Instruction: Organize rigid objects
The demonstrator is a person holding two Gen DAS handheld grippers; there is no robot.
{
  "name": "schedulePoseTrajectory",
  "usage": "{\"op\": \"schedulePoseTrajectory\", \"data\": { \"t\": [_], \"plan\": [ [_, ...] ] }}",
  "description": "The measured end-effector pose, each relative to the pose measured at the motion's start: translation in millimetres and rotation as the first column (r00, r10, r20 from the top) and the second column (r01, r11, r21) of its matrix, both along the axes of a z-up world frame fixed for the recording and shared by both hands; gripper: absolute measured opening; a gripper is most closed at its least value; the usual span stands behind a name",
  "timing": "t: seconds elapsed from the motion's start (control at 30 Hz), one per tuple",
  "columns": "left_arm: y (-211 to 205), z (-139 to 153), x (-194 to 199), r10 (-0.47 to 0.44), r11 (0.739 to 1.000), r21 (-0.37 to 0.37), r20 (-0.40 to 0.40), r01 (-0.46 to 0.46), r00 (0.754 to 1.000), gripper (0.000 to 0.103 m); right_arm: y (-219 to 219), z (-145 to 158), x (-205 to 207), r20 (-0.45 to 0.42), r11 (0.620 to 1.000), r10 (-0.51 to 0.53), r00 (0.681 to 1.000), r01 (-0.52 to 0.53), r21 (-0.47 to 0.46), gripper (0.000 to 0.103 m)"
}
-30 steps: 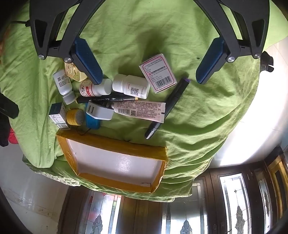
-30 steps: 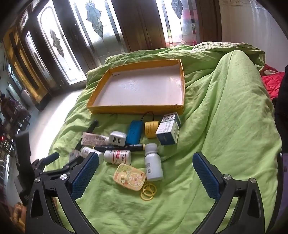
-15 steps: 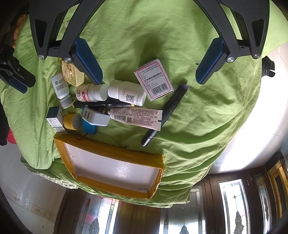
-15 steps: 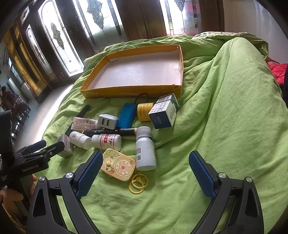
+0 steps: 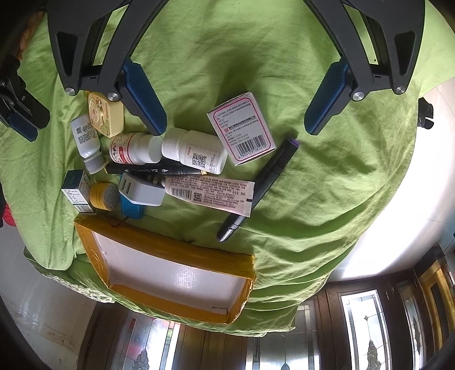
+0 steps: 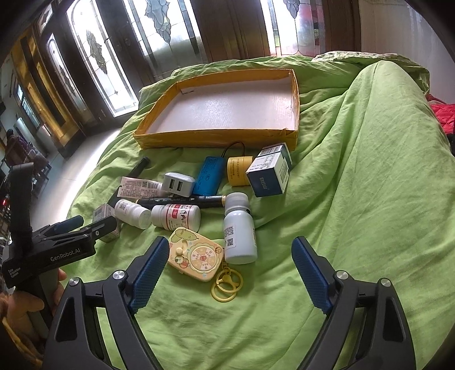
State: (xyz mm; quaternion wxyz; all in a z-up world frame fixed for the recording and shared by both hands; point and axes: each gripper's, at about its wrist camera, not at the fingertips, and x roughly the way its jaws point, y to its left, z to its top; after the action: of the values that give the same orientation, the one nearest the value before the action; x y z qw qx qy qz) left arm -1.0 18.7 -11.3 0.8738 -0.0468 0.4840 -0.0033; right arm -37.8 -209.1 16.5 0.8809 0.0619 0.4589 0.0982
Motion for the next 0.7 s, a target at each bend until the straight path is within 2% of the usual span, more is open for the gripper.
{"op": "schedulePoseTrajectory", "data": {
  "t": [0.23,0.33,0.7],
  "plan": [
    [0.4,0.5,-0.3,-0.003,1.0,-0.001,0.006,0.003,1.0,0.097,-0.7,-0.5,0.1,0.004,1.0,-0.005,1.0,0.005,-0.001,0.085],
    [0.1,-1.8,1.2,-0.006,1.0,-0.002,-0.012,0.006,1.0,0.084,0.0,-1.2,0.2,0.002,1.0,-0.003,1.0,0.003,-0.003,0.085],
    [0.3,-0.4,0.4,0.0,1.0,-0.013,0.001,0.0,1.0,0.083,0.2,-2.5,0.0,0.0,1.0,-0.002,1.0,0.002,-0.005,0.085]
  ]
}}
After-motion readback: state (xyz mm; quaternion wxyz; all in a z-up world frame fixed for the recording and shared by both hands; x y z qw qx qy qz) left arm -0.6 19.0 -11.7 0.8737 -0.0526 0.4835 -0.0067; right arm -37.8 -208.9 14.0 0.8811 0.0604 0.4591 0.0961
